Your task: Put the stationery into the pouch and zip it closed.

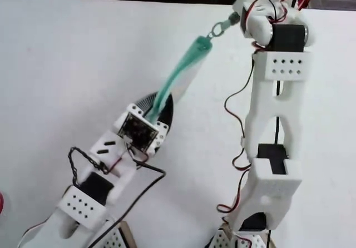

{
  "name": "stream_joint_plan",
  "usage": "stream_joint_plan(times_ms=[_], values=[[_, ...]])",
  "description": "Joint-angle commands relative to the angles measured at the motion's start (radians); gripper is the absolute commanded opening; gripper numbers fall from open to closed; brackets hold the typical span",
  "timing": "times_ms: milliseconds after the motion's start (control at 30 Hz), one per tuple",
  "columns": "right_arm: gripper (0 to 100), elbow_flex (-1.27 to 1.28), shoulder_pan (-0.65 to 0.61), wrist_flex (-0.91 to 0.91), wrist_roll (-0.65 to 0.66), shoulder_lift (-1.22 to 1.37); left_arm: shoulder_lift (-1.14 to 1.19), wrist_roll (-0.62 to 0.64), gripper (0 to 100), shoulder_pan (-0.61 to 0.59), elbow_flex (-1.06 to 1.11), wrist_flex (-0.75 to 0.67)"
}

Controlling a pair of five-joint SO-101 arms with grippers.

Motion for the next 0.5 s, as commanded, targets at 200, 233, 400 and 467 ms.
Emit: stream_joint_plan(times_ms=[200, 233, 400, 467], values=[[29.2, -0.187, 0.005, 0.315, 0.035, -0.317, 0.008, 0.078, 2, -0.251, -0.146, 0.04], [29.2, -0.187, 0.033, 0.315, 0.072, -0.34, 0.008, 0.115, 2, -0.298, -0.186, 0.081], [29.2, -0.186, 0.217, 0.349, 0.153, -0.357, 0.01, 0.183, 2, -0.51, -0.405, 0.287], [29.1, -0.183, 0.278, 0.409, 0.152, -0.328, 0.01, 0.155, 2, -0.544, -0.463, 0.315]])
